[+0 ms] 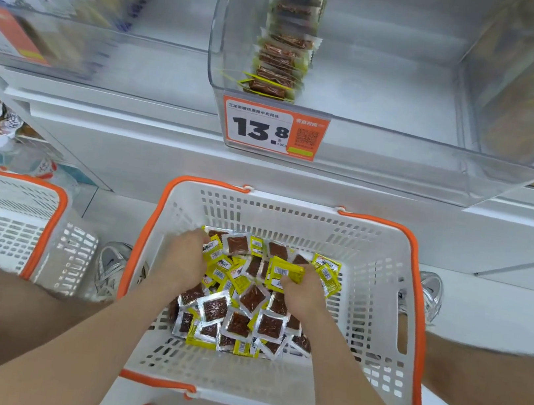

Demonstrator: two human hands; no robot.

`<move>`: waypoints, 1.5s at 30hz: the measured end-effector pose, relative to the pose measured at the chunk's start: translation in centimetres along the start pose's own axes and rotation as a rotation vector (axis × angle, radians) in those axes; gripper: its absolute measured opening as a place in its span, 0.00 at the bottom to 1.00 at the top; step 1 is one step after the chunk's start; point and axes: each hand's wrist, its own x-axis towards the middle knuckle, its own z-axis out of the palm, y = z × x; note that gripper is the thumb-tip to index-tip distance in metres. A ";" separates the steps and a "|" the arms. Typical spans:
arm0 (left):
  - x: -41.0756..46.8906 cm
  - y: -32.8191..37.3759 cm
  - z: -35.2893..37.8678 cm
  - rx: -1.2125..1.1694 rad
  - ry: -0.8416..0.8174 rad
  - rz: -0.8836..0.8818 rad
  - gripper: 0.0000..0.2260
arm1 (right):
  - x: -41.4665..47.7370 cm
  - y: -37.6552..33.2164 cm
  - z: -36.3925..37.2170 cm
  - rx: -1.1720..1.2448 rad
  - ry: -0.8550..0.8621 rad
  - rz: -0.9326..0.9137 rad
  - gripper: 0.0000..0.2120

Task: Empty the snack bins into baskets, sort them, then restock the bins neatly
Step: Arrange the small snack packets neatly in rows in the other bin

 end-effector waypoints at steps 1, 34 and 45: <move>0.3 0.0 0.3 0.054 0.000 0.028 0.24 | 0.2 0.4 0.0 0.003 -0.004 0.035 0.29; 0.1 3.7 2.5 -0.927 -0.200 -0.161 0.07 | 0.8 0.2 1.0 0.479 -0.270 0.149 0.05; -0.8 6.5 4.8 -1.292 -0.460 -0.246 0.16 | 0.3 -1.0 1.4 0.124 -0.388 0.002 0.11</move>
